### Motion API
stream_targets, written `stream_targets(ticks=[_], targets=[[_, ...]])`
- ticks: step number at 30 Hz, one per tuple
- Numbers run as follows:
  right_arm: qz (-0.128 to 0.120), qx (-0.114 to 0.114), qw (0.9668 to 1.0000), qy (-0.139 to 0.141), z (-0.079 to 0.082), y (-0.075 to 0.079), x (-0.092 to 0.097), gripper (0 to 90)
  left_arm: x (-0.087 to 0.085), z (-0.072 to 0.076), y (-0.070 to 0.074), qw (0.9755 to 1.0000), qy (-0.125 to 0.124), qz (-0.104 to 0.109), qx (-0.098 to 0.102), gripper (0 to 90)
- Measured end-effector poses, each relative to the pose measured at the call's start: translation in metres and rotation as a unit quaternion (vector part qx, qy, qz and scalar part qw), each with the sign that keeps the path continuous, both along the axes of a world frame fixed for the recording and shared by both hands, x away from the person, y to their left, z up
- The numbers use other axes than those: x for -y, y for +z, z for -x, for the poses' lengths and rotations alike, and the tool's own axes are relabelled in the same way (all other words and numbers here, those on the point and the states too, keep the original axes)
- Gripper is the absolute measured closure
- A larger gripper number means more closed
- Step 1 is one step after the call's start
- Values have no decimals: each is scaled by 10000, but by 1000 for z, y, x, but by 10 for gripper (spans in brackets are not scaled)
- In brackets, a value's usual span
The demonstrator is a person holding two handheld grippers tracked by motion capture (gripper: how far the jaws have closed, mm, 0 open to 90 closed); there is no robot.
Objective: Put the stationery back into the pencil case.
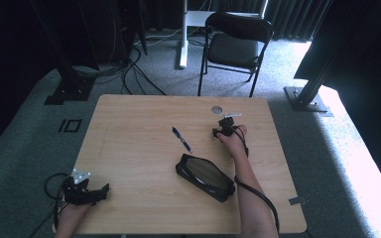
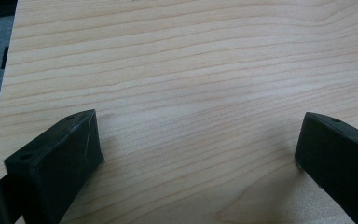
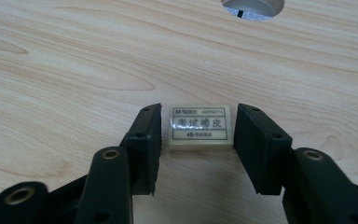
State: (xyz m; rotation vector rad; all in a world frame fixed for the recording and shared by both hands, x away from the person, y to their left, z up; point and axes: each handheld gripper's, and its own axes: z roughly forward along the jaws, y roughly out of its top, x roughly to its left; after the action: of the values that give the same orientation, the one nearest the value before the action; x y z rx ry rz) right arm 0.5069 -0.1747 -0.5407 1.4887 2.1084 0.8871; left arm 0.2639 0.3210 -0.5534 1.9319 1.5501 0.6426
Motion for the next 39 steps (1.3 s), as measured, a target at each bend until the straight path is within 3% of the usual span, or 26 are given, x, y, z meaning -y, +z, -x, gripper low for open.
stream_targets(ticks=[5,13,27,39], targets=[[98,14,9999,31,0,-1,-1,577,0,0,0,10000,0,0,0,6],[109,-26,9999,62,2,1,0,591,0,0,0,10000,-1,0,0,6],[23,84,9995,309,18,30,10,591,0,0,0,10000,-1,0,0,5],[13,115,9983,574,35,38,11,591,0,0,0,10000,0,1,1,6]])
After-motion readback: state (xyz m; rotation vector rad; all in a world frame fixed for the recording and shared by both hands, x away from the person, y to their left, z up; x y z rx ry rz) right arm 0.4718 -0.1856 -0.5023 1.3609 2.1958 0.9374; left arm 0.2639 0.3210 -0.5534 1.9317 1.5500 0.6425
